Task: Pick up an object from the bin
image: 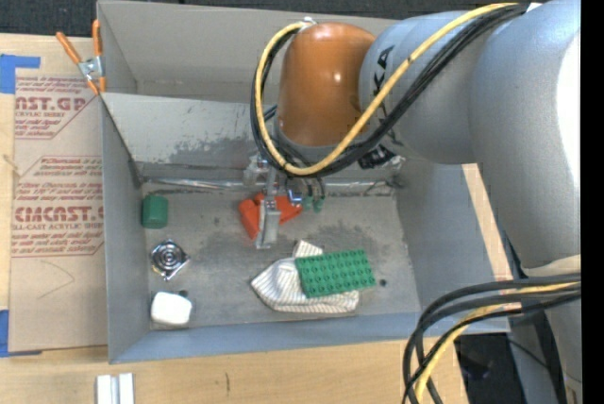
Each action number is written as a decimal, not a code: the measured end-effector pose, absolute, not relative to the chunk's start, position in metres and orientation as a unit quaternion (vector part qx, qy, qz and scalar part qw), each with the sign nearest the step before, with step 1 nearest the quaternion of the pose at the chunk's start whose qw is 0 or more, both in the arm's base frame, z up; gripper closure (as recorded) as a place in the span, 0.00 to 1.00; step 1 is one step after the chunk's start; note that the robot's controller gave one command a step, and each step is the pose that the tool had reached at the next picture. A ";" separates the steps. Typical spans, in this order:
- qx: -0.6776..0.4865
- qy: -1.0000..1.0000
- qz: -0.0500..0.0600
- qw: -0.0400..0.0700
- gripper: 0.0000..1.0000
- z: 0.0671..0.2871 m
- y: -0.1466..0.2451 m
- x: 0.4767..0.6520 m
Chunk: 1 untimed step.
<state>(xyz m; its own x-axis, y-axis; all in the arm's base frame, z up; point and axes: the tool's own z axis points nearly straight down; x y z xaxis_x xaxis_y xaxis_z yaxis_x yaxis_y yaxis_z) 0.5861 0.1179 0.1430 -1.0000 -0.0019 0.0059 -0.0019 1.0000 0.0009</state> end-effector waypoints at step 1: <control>0.000 -1.000 -0.001 -0.001 0.00 0.148 0.118 0.588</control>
Offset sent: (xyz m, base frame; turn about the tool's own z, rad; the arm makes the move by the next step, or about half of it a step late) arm -0.0088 -0.0547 -0.0725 0.2345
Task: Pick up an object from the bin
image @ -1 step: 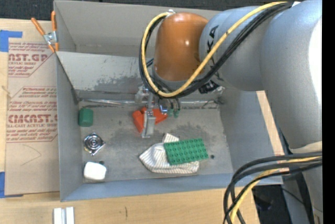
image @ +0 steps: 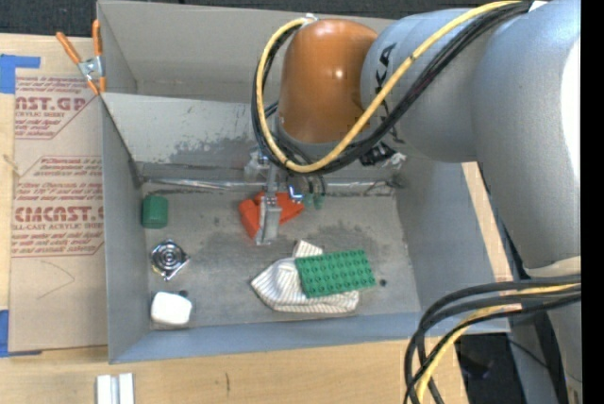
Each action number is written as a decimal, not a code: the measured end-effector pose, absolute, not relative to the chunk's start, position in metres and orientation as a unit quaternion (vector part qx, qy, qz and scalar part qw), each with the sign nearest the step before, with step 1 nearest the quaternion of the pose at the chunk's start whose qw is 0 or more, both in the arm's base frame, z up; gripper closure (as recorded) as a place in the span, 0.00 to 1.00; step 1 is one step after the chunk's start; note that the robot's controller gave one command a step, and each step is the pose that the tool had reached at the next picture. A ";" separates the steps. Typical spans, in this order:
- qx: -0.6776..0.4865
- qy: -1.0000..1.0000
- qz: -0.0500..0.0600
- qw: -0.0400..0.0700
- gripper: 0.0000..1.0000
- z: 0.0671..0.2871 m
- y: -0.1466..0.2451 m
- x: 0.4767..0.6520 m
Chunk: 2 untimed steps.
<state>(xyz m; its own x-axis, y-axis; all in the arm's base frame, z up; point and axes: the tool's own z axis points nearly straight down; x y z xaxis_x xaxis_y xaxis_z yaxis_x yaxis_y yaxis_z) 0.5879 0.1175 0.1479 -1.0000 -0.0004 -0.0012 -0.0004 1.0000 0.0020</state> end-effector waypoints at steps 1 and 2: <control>0.045 0.999 0.003 0.004 0.00 0.121 0.099 0.586; 0.158 0.987 0.002 0.003 0.00 0.084 0.075 0.566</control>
Offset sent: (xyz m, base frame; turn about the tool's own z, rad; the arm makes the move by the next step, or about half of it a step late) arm -0.0302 -0.0496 -0.0735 0.3350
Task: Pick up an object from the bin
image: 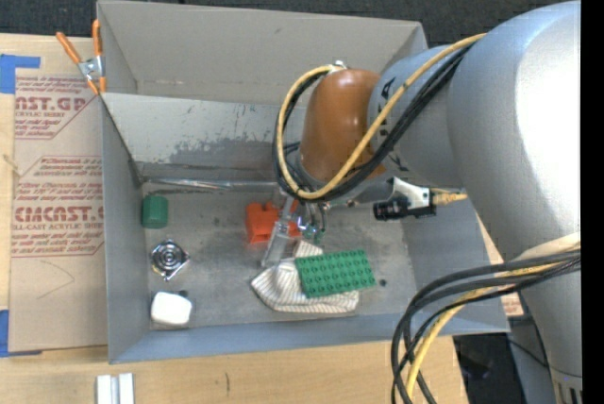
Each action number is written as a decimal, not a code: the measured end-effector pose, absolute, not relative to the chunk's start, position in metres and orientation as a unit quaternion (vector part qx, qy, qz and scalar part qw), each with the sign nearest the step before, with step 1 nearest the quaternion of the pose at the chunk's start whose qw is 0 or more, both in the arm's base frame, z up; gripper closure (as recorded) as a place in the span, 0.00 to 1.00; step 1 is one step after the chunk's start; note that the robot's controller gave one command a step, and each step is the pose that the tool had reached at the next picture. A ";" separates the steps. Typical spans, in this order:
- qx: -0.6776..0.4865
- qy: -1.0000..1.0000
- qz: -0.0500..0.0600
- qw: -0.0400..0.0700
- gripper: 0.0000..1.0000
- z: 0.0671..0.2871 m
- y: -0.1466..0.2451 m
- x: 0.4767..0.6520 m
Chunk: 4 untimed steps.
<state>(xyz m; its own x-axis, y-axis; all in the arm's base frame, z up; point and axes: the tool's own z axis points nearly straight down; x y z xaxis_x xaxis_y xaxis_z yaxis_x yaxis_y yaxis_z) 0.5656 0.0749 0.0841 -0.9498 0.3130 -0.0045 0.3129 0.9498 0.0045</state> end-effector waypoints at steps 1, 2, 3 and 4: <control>0.201 0.979 0.005 0.007 1.00 0.074 0.042 0.572; 0.201 0.979 0.005 0.007 1.00 0.074 0.041 0.572; 0.251 0.968 0.005 0.012 1.00 0.074 0.047 0.564; 0.283 0.959 0.009 0.011 1.00 0.074 0.108 0.576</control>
Offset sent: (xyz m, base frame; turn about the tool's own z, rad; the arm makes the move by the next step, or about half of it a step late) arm 0.0000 0.0000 0.0000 0.0000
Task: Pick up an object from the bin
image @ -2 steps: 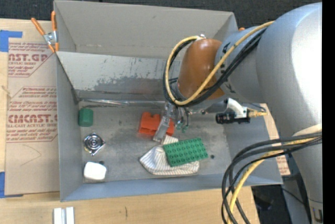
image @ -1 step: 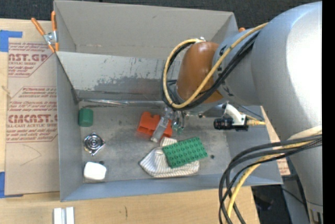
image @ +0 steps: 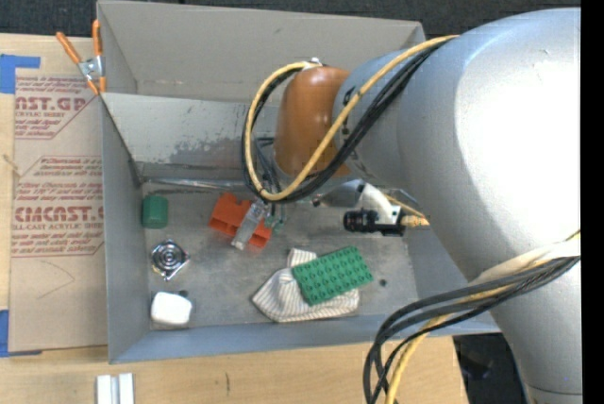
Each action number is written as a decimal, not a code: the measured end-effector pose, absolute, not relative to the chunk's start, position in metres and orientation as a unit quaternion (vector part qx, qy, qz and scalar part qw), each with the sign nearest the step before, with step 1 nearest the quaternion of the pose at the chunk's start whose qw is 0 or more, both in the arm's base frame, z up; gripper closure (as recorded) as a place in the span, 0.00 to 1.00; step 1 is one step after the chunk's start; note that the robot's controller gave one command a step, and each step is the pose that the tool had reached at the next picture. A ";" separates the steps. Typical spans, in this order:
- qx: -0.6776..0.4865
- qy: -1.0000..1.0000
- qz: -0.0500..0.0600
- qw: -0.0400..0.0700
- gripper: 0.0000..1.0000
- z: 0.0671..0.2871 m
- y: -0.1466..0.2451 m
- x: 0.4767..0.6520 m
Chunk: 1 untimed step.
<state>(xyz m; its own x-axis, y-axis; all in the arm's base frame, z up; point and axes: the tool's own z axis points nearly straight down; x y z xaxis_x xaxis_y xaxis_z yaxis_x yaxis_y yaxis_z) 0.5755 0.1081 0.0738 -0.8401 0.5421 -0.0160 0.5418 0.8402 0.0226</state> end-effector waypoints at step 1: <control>0.283 0.959 0.009 0.011 1.00 0.074 0.108 0.576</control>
Offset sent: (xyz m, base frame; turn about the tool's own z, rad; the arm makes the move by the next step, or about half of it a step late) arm -0.0015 0.0186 -0.0038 0.0066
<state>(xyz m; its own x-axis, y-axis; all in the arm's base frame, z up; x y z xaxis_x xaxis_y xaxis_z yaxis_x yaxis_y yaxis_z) 0.5755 0.1081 0.0738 -0.8401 0.5422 -0.0160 0.5418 0.8402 0.0226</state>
